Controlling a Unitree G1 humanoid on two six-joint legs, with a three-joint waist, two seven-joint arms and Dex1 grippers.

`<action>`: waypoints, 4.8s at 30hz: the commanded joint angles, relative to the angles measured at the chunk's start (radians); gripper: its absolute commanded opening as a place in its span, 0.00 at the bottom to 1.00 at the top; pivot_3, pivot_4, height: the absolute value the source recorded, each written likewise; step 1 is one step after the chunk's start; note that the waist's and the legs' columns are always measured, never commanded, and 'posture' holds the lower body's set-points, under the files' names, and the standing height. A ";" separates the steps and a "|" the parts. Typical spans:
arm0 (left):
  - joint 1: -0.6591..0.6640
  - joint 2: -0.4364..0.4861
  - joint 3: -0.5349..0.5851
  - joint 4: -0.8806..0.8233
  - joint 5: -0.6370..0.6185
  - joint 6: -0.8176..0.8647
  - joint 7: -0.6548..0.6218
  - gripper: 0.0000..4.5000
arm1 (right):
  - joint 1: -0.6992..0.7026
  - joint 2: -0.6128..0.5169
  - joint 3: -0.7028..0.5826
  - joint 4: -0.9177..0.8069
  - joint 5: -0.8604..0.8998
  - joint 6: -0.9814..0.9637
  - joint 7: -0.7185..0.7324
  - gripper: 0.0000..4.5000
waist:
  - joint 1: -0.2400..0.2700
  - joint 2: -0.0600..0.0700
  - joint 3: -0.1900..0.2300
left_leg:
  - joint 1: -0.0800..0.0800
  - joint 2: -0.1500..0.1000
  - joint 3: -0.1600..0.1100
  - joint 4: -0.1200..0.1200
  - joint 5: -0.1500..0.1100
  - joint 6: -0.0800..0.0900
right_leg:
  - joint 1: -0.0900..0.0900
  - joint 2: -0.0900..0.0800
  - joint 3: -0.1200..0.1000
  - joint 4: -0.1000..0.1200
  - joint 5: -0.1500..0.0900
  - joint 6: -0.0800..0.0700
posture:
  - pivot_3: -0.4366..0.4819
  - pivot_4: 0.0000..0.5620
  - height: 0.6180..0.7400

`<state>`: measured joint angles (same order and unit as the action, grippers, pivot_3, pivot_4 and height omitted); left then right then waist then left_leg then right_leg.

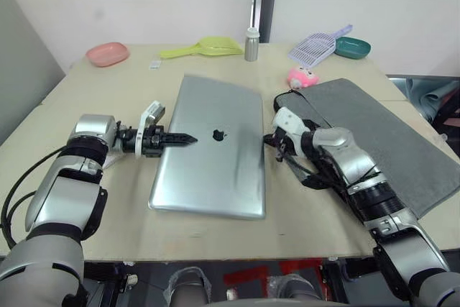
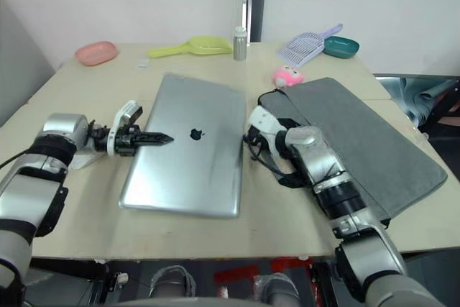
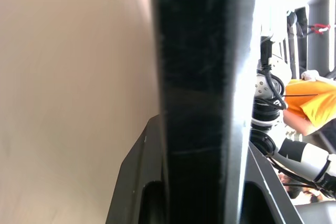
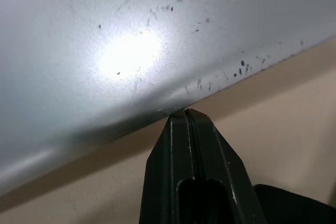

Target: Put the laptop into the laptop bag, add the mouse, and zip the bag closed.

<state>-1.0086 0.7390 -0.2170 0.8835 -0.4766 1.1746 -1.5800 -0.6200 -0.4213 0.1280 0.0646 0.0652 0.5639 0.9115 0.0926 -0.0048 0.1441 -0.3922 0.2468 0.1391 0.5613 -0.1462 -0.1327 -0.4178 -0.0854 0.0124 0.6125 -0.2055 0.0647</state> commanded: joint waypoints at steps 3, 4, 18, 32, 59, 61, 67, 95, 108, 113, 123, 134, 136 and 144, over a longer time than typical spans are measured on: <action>-0.025 0.054 0.089 -0.129 -0.095 0.079 -0.028 0.13 | -0.040 -0.069 -0.203 -0.267 0.223 0.235 -0.008 0.00 | 0.004 0.001 0.000 | -0.004 0.000 -0.003 -0.003 0.000 0.000 | -0.001 0.000 -0.004 -0.001 0.000 -0.001 | 0.48 0.27 1.00; -0.007 0.060 0.121 -0.174 -0.118 0.119 -0.007 0.13 | -0.046 -0.090 -0.263 -0.322 0.282 0.321 -0.020 0.00 | 0.006 0.001 0.001 | -0.006 0.000 -0.005 -0.002 0.000 0.000 | -0.001 0.000 -0.006 -0.002 -0.001 -0.001 | 0.48 0.27 1.00; 0.303 -0.007 0.587 -0.666 -0.541 0.440 0.463 0.13 | 0.478 -0.337 -0.931 -0.724 0.643 0.812 -0.079 0.06 | 0.039 0.002 0.003 | -0.012 -0.001 -0.014 0.007 -0.004 -0.008 | 0.000 -0.002 -0.014 -0.001 -0.007 -0.013 | 0.48 0.27 1.00; 0.417 0.155 0.662 -0.680 -0.727 0.440 0.660 0.13 | 0.811 -0.428 -1.273 -0.711 0.801 0.809 -0.007 1.00 | 0.032 0.004 0.002 | -0.007 0.000 -0.015 0.015 -0.003 -0.005 | 0.001 -0.003 -0.010 0.011 -0.006 -0.010 | 0.48 0.27 1.00; 0.523 -0.034 0.724 -0.761 -0.910 0.432 0.941 0.13 | 0.358 -0.420 -0.205 -0.341 0.376 0.481 -0.390 1.00 | 0.010 0.004 0.001 | -0.009 -0.001 -0.018 0.020 0.002 -0.009 | 0.001 -0.003 -0.012 0.016 -0.005 -0.008 | 0.48 0.27 1.00; 0.520 -0.040 0.725 -0.760 -0.919 0.428 0.954 0.13 | 0.361 -0.420 -0.194 -0.320 0.361 0.461 -0.383 0.94 | 0.009 0.003 0.001 | -0.008 -0.001 -0.018 0.021 0.002 -0.009 | 0.002 -0.003 -0.011 0.017 -0.005 -0.008 | 0.48 0.27 1.00; 0.515 -0.057 0.718 -0.759 -0.940 0.415 0.988 0.13 | 0.376 -0.430 -0.178 -0.308 0.347 0.428 -0.336 0.52 | 0.009 0.003 0.001 | -0.007 -0.001 -0.018 0.024 0.002 -0.009 | 0.003 -0.003 -0.011 0.018 -0.005 -0.008 | 0.48 0.27 1.00; 0.513 -0.332 0.587 -0.694 -1.431 0.201 1.611 0.13 | 0.213 -0.344 -0.569 -0.535 0.749 0.800 -0.377 0.01 | 0.018 0.003 0.001 | -0.009 -0.001 -0.019 0.027 0.003 -0.007 | 0.003 -0.003 -0.011 0.019 -0.004 -0.007 | 0.48 0.27 1.00; 0.627 -0.545 0.633 -0.771 -1.496 0.144 1.854 0.13 | 0.176 -0.355 -0.551 -0.538 0.764 0.799 -0.428 0.01 | 0.012 0.003 0.001 | -0.009 -0.001 -0.019 0.027 0.003 -0.007 | 0.004 -0.003 -0.010 0.016 -0.001 -0.001 | 0.48 0.27 1.00; 0.632 -0.588 0.622 -0.783 -1.496 0.145 1.871 0.13 | 0.130 -0.330 -0.559 -0.552 0.813 0.841 -0.456 0.01 | 0.012 0.003 0.001 | -0.008 -0.001 -0.019 0.028 0.003 -0.007 | 0.004 -0.003 -0.009 0.017 0.000 0.000 | 0.48 0.27 1.00; 0.579 -0.582 0.562 -0.693 -1.496 0.198 1.847 0.13 | 0.135 -0.262 -0.556 -0.625 0.887 0.904 -0.529 0.01 | 0.013 0.003 0.001 | -0.008 -0.001 -0.018 0.028 0.003 -0.007 | 0.005 -0.003 -0.008 0.017 0.001 0.001 | 0.48 0.27 1.00; 0.492 -0.618 0.536 -0.611 -1.496 0.153 1.925 0.13 | 0.104 -0.027 -0.594 -0.687 0.992 0.993 -0.710 0.01 | 0.011 0.004 0.001 | -0.008 -0.002 -0.018 0.029 0.003 -0.007 | 0.004 -0.004 -0.008 0.017 0.002 0.003 | 0.48 0.27 1.00; 0.486 -0.623 0.532 -0.616 -1.496 0.141 1.939 0.13 | 0.094 0.054 -0.612 -0.696 1.022 1.010 -0.763 0.01 | 0.009 0.004 0.000 | -0.008 -0.002 -0.018 0.029 0.003 -0.007 | 0.004 -0.003 -0.007 0.017 0.002 0.003 | 0.48 0.27 1.00; 0.477 -0.632 0.523 -0.664 -1.496 0.082 1.983 0.13 | 0.119 0.160 -0.664 -0.706 1.088 1.050 -0.891 0.01 | 0.014 0.004 0.000 | -0.009 -0.002 -0.018 0.029 0.003 -0.008 | 0.004 -0.004 -0.008 0.017 0.007 0.012 | 0.48 0.27 1.00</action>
<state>-0.4900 0.1188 0.2918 0.2954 -1.8957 1.2605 0.4374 -0.4996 -0.2533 -0.4905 -0.6063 1.1209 1.6093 0.0391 0.1070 -0.0006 0.1444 -0.4008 0.2450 0.1208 0.5903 -0.1428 -0.1402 -0.4133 -0.0894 0.0042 0.6290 -0.1981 0.0774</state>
